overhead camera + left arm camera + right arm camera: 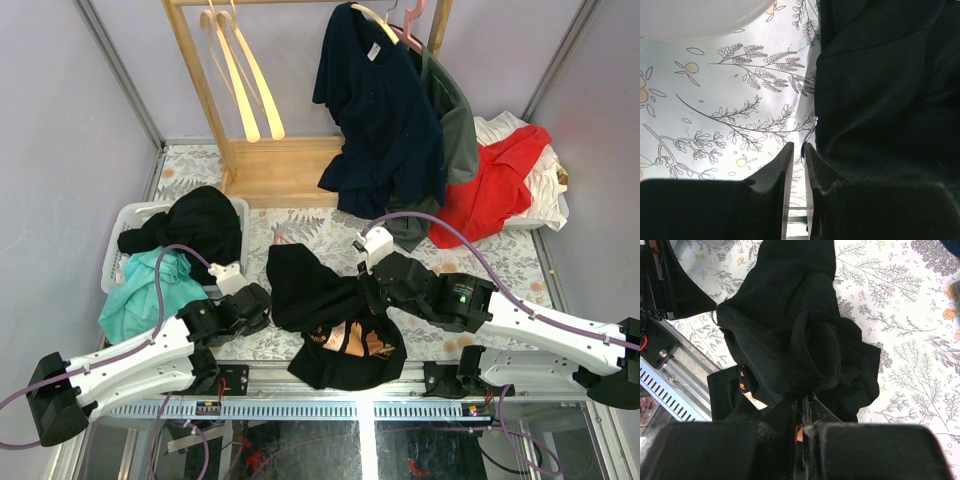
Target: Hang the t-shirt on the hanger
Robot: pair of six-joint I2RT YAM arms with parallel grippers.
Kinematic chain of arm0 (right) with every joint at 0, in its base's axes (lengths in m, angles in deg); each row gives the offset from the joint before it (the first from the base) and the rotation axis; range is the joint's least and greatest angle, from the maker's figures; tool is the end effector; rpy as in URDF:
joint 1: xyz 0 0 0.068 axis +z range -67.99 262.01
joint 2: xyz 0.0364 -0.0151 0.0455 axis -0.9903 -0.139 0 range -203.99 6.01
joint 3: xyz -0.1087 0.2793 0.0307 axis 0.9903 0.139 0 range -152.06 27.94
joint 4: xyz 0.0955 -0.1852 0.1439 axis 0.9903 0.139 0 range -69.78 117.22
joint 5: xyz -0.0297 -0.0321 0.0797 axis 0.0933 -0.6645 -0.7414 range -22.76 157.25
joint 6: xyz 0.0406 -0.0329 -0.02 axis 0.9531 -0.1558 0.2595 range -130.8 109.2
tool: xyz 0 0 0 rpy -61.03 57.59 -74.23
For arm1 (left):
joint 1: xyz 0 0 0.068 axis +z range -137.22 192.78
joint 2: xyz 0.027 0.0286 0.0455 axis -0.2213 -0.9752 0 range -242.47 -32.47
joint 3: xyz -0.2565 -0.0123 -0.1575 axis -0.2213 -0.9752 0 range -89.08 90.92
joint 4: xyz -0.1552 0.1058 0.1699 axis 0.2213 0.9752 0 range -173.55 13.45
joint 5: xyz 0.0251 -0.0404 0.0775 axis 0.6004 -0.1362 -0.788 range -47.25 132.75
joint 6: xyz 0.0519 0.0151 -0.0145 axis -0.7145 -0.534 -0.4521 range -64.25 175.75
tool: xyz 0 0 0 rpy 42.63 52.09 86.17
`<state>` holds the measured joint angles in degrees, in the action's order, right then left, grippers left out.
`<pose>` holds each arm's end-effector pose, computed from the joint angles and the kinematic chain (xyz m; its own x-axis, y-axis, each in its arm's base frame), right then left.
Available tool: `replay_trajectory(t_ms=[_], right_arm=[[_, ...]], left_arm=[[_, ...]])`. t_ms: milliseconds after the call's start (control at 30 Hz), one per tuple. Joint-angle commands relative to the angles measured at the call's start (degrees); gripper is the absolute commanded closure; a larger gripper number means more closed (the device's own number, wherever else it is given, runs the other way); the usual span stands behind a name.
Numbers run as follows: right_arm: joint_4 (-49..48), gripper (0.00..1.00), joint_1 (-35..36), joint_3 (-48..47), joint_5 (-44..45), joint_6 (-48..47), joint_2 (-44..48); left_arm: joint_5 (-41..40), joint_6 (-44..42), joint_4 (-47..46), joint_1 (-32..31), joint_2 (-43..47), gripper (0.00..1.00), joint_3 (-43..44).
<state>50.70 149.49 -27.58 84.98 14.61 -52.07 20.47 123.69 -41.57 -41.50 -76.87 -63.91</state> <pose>0.0860 0.1770 0.3515 -0.5242 -0.1972 -0.8285 -0.6168 0.7587 0.2097 0.0739 -0.0775 0.2014 -0.7896 -0.3708 -0.4889 -0.2320 0.9180 -0.3216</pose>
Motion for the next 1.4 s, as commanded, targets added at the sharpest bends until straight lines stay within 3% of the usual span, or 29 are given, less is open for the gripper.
replay_trajectory(t_ms=[0,300,600,767,833,1367], right_arm=[[-1.9,0.99,-0.9,-0.1,-0.3,-1.1,0.5],[-2.4,0.99,-1.2,0.5,-0.9,-1.2,0.5],[-2.7,0.99,-1.6,0.8,-1.0,-1.3,0.8],[-2.7,0.99,-1.7,0.1,-1.0,-1.2,0.8],[-2.6,0.99,-1.7,-0.7,-1.2,-1.3,0.6],[-2.9,0.99,-1.7,-10.8,-3.6,-3.0,-4.7]], left_arm=[[0.3,0.9,-2.7,-0.1,0.2,0.87,-0.9],[1.1,0.3,-5.4,-0.1,-2.6,0.81,-0.6],[2.2,0.3,-7.7,-0.6,-4.9,0.83,-1.5],[1.6,-0.8,-8.4,-1.1,-6.3,0.95,0.7],[1.7,-2.0,-8.3,-1.2,-6.8,1.00,2.8],[0.3,-15.1,-1.1,-1.2,-16.1,1.00,33.5]])
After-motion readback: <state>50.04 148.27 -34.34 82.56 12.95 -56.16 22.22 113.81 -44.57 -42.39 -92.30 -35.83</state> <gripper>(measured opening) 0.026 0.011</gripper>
